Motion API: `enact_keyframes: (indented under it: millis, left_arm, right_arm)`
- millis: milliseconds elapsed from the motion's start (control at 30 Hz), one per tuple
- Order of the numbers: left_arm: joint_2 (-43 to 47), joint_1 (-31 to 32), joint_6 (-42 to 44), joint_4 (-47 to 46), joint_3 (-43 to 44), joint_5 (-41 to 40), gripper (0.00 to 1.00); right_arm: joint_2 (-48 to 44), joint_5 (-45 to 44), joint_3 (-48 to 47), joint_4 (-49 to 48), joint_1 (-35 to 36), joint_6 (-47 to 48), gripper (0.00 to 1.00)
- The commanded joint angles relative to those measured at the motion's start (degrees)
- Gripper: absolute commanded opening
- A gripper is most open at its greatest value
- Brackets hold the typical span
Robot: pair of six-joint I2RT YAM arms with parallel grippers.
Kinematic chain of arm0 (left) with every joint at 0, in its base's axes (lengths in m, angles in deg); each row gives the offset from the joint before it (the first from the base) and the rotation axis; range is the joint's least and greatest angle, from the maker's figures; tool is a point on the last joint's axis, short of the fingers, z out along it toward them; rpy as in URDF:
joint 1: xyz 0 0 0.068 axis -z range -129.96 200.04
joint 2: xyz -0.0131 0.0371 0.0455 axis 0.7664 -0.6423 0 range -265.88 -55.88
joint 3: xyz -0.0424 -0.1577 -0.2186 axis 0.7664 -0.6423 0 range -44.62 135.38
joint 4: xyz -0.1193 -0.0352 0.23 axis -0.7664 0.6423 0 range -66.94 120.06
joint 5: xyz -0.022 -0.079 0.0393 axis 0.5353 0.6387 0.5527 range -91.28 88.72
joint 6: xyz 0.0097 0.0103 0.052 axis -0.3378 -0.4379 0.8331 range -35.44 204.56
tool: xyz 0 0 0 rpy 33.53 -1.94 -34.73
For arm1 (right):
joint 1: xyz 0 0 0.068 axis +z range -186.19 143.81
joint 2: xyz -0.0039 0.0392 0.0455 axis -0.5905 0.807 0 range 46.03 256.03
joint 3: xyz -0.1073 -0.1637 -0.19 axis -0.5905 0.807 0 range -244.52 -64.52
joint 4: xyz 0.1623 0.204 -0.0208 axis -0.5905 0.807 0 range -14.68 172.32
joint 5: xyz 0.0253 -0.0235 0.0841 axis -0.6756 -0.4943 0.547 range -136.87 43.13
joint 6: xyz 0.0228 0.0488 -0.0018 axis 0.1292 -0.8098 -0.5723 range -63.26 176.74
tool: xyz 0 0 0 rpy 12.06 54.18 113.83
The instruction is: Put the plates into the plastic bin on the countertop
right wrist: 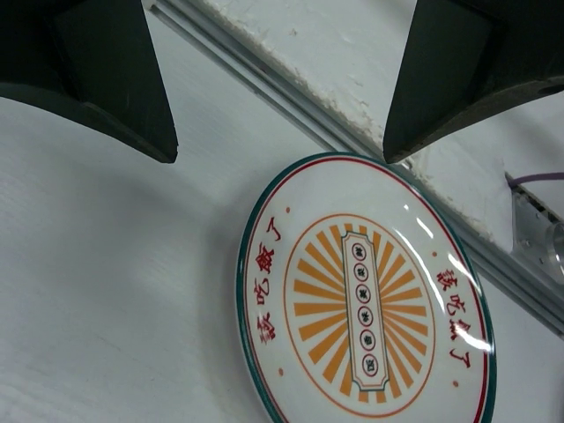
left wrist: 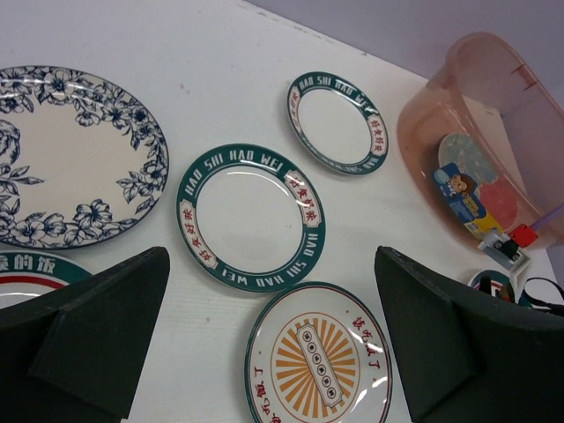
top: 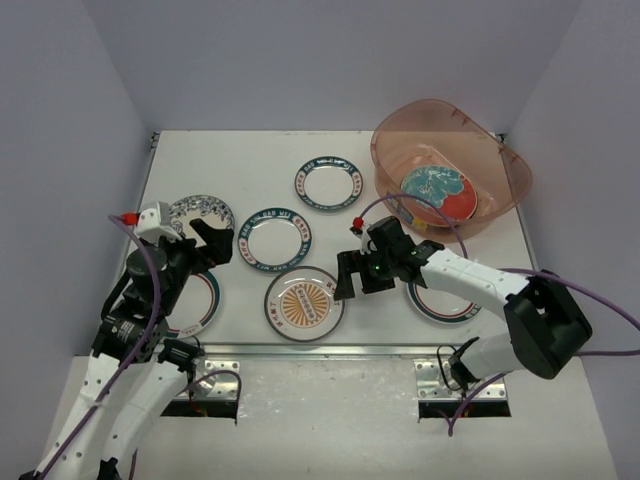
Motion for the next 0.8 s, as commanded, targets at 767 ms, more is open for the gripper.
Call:
enact_keyframes:
  millis: [767]
  left_arm:
    - [-66.15, -47.06, 0.57, -13.44, 20.57, 8.88, 1.00]
  right_arm:
    - [-44.73, 11.05, 17.85, -9.85, -0.08, -1.94, 0.99]
